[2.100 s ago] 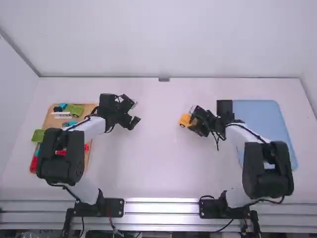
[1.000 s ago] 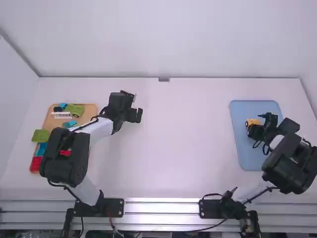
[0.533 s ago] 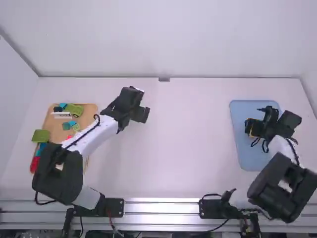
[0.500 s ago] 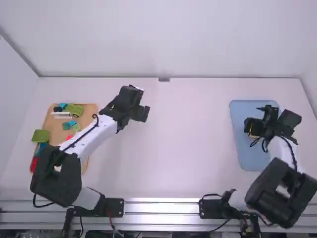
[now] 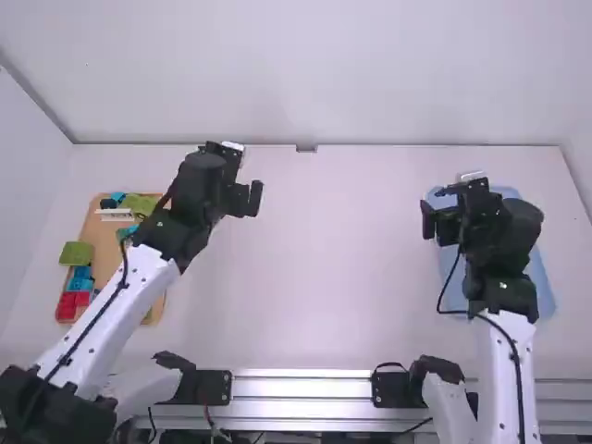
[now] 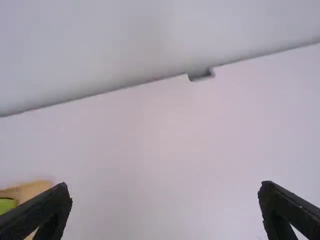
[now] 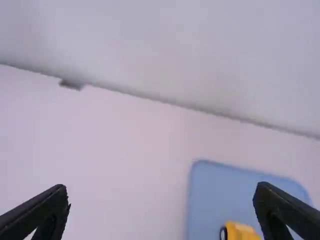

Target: Assemble lego blocks to make yellow taxi

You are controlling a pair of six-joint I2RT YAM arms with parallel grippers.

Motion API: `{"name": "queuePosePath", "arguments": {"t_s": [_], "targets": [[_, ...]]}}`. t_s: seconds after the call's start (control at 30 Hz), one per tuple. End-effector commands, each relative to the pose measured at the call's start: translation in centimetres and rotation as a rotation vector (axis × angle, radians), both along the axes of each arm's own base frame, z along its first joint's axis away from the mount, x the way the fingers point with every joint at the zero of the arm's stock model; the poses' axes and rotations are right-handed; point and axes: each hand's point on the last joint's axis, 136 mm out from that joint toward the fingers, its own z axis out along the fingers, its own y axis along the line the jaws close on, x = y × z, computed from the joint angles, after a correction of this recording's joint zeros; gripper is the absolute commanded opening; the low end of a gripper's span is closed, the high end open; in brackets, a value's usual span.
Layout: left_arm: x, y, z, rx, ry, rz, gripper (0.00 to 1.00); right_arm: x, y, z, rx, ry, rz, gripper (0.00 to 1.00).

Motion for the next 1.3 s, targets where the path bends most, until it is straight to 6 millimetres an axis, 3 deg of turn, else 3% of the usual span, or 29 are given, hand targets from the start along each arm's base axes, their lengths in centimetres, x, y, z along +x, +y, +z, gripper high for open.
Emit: {"name": "queuePosePath", "arguments": {"t_s": [0.0, 0.43, 0.5, 0.67, 0.73, 1.27], "targets": [[-0.5, 0.8, 1.8, 0.009, -0.054, -0.003, 0.97, -0.5, 0.7, 0.4, 0.001, -0.026, 0.002, 0.97], [-1.9, 4.6, 3.4, -0.12, -0.198, 0.037, 0.81, -2.3, 3.5, 0.9, 0.101, -0.179, -0.045, 0.78], [-2.3, 6.0, 3.7, -0.122, -0.239, 0.074, 0.77, -2.7, 2.9, 1.1, 0.133, -0.22, -0.092, 0.74], [-3.7, 9.4, 4.5, -0.119, -0.347, 0.166, 0.67, -4.3, 1.8, -1.5, 0.206, -0.218, -0.185, 0.62], [-4.3, 9.4, 4.6, -0.121, -0.376, 0.165, 0.63, -4.8, 1.8, -2.4, 0.206, -0.218, -0.185, 0.58], [-10.0, 9.4, -3.2, -0.121, -0.376, 0.165, 0.26, -7.5, 1.8, -10.9, 0.206, -0.218, -0.185, 0.24]]}}
